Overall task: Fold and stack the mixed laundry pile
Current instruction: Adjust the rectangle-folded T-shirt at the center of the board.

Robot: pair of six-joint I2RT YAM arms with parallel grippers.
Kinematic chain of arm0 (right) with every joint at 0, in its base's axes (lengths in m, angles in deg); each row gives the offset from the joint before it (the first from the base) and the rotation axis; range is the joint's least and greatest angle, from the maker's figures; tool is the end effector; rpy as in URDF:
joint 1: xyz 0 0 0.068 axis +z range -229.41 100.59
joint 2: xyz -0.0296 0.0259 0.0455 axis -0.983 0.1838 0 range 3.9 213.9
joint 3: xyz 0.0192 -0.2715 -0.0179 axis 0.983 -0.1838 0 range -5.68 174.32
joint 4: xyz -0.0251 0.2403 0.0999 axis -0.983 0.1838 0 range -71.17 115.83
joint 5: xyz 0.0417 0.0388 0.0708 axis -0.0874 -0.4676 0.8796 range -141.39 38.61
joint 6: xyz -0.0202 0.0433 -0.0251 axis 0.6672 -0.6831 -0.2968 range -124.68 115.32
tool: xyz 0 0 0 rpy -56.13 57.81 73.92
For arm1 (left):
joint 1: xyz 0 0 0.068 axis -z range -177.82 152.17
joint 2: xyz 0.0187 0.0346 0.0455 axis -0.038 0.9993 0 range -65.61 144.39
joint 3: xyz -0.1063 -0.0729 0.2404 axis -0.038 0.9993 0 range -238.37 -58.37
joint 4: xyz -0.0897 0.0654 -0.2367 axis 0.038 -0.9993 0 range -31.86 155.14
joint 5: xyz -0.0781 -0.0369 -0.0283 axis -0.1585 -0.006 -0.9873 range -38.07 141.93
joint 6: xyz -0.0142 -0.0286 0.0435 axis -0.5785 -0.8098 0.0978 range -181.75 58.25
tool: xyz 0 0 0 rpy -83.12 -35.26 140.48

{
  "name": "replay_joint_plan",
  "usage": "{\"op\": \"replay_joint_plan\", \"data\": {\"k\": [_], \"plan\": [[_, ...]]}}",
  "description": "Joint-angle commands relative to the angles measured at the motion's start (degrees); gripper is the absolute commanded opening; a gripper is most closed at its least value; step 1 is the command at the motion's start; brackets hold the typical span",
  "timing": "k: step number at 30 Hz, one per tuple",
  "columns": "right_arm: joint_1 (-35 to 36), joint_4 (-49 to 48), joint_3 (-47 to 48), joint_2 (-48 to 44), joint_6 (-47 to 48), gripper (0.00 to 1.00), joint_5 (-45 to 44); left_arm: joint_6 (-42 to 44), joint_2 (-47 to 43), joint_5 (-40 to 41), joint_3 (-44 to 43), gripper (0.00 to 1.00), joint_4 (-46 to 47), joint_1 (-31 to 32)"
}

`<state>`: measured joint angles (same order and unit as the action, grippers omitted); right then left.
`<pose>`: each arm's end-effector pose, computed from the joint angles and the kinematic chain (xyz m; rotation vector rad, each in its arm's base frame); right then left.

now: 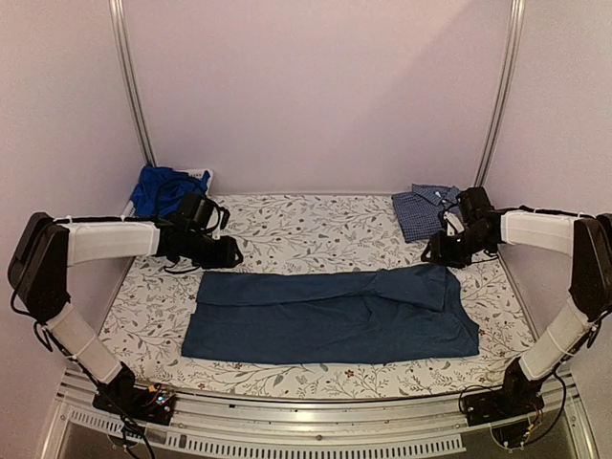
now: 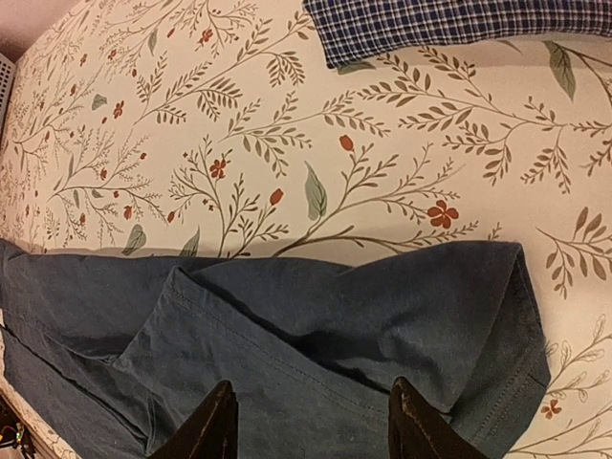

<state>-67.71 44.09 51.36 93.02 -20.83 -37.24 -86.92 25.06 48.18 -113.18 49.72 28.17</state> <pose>0.3056 0.0722 0.2067 0.0064 2.6050 0.4970 0.2914 -0.1447 0.1971 0.0471 2.5210 -0.4569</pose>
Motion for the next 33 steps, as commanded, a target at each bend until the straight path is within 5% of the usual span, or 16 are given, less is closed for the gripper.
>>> {"op": "replay_joint_plan", "data": {"k": [1,19,24,31,33], "plan": [[-0.20,-1.29,3.26,5.57,5.09,0.52,5.27,1.91,2.88,-1.51,-3.13,0.47,1.20,1.98],[0.17,1.50,7.85,17.55,10.48,0.56,14.28,2.11,5.84,-0.89,-4.61,0.48,0.92,2.84],[1.64,2.75,7.49,16.89,11.38,0.42,16.13,2.10,5.67,-0.39,-4.34,0.48,0.68,2.91],[3.23,3.46,3.77,12.36,10.24,0.02,16.38,1.88,5.42,0.12,-4.26,0.48,0.31,2.87],[3.42,3.77,2.49,9.65,9.72,0.00,16.01,1.79,5.22,0.16,-4.26,0.48,0.11,2.84]]}}
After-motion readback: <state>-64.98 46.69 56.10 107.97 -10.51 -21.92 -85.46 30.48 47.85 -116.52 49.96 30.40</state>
